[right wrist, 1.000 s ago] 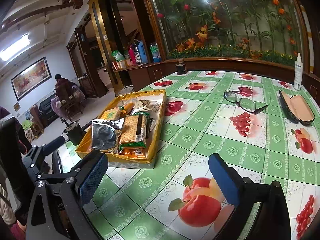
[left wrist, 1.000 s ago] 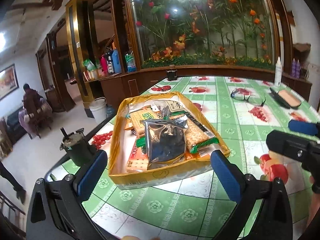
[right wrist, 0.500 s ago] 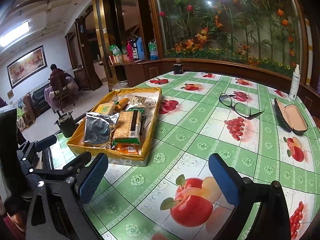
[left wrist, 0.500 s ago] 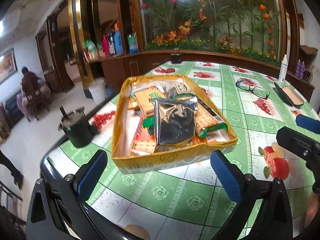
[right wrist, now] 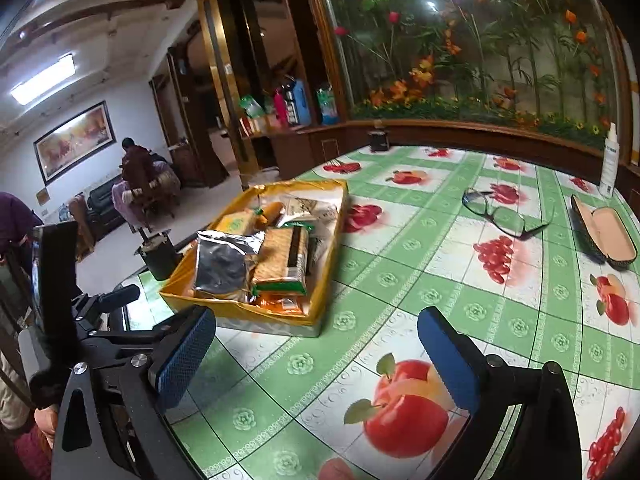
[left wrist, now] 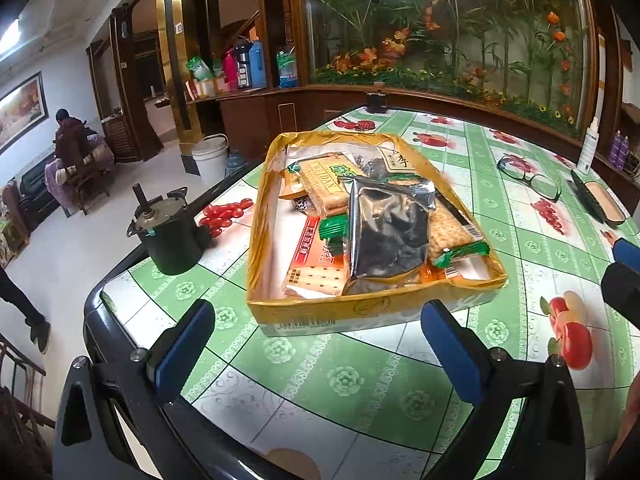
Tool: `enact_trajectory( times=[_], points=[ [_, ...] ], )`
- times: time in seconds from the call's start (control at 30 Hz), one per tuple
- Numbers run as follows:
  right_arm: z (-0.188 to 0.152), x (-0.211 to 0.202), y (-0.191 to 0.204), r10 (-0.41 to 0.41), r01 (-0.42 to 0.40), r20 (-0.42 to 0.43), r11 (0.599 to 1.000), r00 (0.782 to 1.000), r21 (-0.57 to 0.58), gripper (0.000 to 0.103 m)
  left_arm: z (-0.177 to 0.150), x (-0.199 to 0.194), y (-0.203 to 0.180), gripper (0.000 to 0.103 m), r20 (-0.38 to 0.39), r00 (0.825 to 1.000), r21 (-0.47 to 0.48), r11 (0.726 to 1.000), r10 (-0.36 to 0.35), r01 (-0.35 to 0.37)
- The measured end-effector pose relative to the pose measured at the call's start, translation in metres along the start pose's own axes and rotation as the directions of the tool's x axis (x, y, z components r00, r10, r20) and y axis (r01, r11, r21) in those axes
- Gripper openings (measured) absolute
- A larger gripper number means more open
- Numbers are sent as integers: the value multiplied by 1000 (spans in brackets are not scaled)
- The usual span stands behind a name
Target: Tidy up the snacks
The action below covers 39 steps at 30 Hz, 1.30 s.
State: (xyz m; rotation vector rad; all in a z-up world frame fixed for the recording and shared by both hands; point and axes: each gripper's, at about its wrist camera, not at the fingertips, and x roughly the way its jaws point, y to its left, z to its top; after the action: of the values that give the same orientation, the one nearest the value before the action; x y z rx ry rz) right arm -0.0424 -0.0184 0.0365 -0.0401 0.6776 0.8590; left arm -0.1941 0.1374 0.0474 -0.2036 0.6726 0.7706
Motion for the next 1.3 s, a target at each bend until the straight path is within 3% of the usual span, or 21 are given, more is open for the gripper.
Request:
enact_trajectory(
  times=[0.47, 1.3],
  points=[
    [-1, 1, 2, 27, -26, 21, 1000, 999, -9, 102, -3, -1, -8, 103, 10, 999, 26, 999, 43, -44],
    [-4, 2, 8, 29, -29, 6, 999, 1000, -40, 102, -4, -1, -5, 103, 13, 998, 32, 998, 54, -55]
  ],
)
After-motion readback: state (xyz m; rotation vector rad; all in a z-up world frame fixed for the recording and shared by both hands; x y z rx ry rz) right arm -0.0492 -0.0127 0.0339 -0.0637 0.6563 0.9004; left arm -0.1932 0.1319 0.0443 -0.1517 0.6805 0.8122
